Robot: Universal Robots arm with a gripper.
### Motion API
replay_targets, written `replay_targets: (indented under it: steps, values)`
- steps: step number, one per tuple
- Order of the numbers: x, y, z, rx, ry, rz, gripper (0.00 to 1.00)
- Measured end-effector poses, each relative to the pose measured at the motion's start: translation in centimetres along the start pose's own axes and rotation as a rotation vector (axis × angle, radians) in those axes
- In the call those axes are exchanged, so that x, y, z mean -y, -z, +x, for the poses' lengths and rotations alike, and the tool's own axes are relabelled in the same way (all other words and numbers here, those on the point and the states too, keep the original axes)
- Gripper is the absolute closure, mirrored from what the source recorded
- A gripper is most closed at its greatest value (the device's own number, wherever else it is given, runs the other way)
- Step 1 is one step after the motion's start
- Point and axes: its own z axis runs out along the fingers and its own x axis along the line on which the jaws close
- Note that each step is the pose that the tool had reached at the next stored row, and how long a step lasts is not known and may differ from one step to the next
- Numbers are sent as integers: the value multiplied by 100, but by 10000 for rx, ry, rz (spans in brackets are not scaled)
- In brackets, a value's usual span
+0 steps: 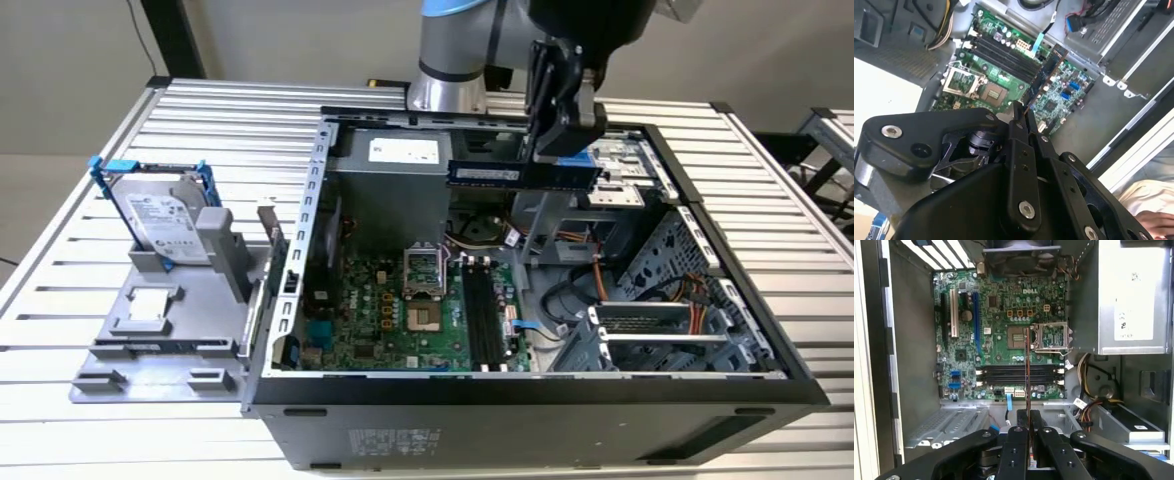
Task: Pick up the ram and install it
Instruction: 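Pick up the ram and move it above insertion slot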
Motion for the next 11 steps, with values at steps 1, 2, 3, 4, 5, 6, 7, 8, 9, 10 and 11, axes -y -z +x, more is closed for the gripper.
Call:
replay_targets:
  steps: [1,2,3,4,5,6,7,8,9,10,11]
  values:
    - [26,-3,-7,0,1,0,100]
    - [55,-5,-14,0,0,0,100]
    - [81,-7,-21,-1,-1,0,100]
    - [107,-9,-27,-1,0,0,100]
    - [133,-11,-34,-2,0,0,100]
    - [159,-13,-40,-2,1,0,100]
    - [185,-15,-47,-3,0,0,100]
    - [211,-17,-53,-2,-1,0,100]
    - [234,-19,-59,-2,-1,0,100]
    - [259,-21,-65,-2,0,0,100]
    - [281,-23,-70,-3,0,1,100]
